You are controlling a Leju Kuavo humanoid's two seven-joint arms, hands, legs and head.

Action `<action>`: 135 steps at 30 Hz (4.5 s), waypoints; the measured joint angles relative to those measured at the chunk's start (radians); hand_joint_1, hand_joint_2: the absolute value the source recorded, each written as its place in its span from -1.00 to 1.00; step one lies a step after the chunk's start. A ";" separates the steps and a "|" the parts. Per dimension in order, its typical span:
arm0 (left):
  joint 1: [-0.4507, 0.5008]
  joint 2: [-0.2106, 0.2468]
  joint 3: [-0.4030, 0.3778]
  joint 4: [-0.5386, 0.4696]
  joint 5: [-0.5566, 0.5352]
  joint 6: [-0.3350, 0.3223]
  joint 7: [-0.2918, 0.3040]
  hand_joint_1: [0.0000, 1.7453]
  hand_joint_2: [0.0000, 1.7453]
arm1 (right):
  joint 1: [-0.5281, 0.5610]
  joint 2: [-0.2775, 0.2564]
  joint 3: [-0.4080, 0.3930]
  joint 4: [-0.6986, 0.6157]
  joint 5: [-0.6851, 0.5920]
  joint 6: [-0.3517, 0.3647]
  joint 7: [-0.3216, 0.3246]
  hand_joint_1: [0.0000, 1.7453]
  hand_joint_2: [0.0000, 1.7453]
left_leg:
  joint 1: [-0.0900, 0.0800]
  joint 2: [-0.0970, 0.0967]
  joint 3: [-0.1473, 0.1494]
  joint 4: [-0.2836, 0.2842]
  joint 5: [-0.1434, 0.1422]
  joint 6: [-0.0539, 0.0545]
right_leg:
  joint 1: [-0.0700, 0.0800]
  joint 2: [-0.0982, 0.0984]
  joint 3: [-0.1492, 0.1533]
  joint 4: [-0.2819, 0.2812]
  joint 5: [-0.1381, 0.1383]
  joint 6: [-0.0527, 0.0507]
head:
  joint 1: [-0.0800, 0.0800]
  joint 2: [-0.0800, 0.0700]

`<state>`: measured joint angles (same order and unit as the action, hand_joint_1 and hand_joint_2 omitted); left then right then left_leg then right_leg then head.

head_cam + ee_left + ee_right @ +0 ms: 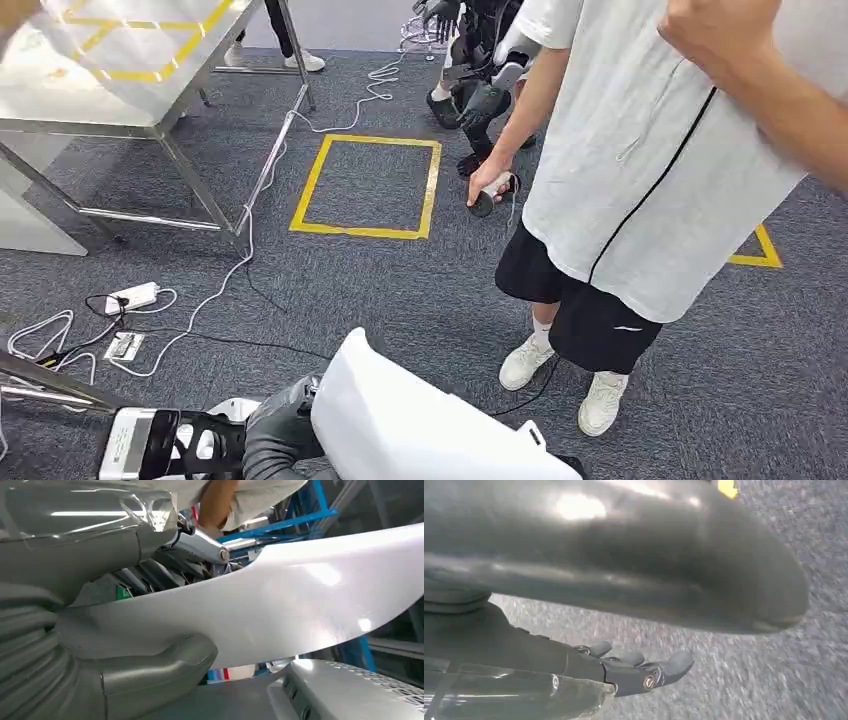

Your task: Take the parts from the cabinet and place them on the table.

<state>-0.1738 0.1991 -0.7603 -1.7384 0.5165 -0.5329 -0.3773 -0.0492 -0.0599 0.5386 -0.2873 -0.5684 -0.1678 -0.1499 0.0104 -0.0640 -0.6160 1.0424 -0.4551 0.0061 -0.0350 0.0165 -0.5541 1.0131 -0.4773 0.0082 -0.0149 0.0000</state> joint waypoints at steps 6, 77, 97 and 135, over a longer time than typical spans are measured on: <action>0.004 0.003 0.000 0.007 0.006 0.001 -0.003 1.00 1.00 | 0.007 -0.002 0.000 0.002 0.003 0.000 0.001 -1.00 -1.00 | 0.002 0.063 -0.132 0.234 -0.068 0.006 | 0.029 -0.073 0.006 0.000 -0.013 -0.018 | -0.004 0.000; 0.003 0.013 -0.026 0.035 0.065 -0.032 0.003 1.00 1.00 | 0.003 -0.023 0.006 0.019 0.050 0.035 0.015 -1.00 -1.00 | -0.008 0.074 0.041 -0.069 0.042 0.047 | 0.020 -0.061 0.009 0.053 -0.064 0.015 | 0.002 0.000; 0.001 0.022 -0.043 0.050 0.070 -0.012 -0.018 1.00 1.00 | 0.009 -0.035 0.009 0.024 0.051 0.040 0.021 -1.00 -1.00 | 0.001 0.059 -0.143 0.287 -0.111 -0.009 | 0.017 -0.059 -0.002 -0.016 0.016 -0.016 | -0.005 0.000; 0.022 0.023 -0.019 0.053 0.051 -0.023 -0.054 1.00 1.00 | 0.000 -0.030 0.029 0.023 0.066 0.014 0.024 -1.00 -1.00 | -0.012 0.114 0.016 -0.041 0.032 0.019 | 0.030 -0.132 0.040 -0.035 -0.006 0.010 | -0.003 0.000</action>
<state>-0.1516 0.2224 -0.7790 -1.6850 0.5673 -0.5562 -0.4314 -0.0494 -0.0900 0.5673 -0.2640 -0.5028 -0.1541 -0.1259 -0.0015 0.0502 -0.5998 1.0019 -0.4232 0.0247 -0.0053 -0.1157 -0.5140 0.9785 -0.4829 0.0182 -0.0183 0.0000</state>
